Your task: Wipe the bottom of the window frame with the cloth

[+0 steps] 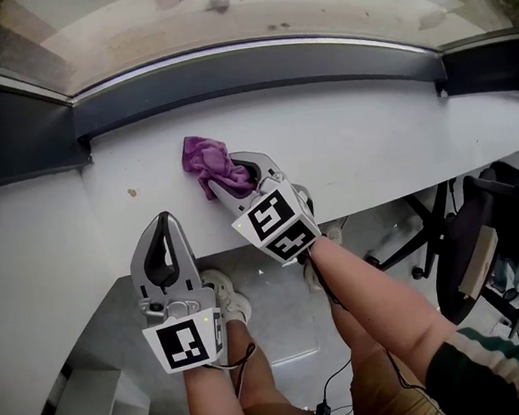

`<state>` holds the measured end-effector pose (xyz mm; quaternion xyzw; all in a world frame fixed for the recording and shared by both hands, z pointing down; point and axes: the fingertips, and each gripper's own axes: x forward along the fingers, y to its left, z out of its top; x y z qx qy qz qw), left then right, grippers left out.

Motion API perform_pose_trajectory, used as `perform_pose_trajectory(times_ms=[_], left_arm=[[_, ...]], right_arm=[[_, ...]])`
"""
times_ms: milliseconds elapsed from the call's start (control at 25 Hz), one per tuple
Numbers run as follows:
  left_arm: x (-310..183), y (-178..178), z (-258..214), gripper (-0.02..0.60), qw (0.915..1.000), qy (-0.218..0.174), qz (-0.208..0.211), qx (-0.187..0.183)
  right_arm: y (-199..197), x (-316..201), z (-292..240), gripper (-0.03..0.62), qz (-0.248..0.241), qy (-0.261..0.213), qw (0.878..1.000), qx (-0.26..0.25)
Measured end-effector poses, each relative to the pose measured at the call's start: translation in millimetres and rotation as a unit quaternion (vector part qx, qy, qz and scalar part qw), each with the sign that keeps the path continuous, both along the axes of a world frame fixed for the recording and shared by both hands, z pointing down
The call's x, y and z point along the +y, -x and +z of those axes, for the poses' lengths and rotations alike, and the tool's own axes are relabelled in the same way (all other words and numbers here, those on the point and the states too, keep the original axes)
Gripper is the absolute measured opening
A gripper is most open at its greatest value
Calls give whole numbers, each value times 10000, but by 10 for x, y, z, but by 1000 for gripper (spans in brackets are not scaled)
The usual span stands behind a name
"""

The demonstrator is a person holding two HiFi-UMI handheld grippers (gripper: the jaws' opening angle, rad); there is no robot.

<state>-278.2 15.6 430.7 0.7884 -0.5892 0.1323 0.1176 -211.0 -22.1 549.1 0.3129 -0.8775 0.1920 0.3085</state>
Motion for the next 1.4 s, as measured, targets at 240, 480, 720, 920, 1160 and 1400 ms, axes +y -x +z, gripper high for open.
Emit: perform_pose_trajectory(times_ms=[240, 480, 720, 920, 1160, 1400], left_arm=[[-106, -373, -1, 6, 9998, 16, 215, -24], [-182, -735, -4, 6, 9992, 19, 406, -19], [-249, -1035, -1, 6, 9984, 17, 565, 17], [-292, -1371, 47, 6, 9973, 56, 728, 32], [-310, -1829, 77, 6, 9951, 65, 976, 102], [-369, -2231, 28, 6, 9932, 91, 1150, 177]], right_arm=[[-375, 27, 16, 149, 231, 126, 9996, -50], [-705, -35, 0, 149, 397, 111, 9991, -64], [-1049, -38, 18, 149, 582, 132, 9982, -16], [-1402, -39, 64, 149, 759, 168, 9970, 0], [-1878, -70, 68, 149, 1016, 112, 9947, 62], [-2317, -50, 75, 149, 1285, 177, 9915, 85]])
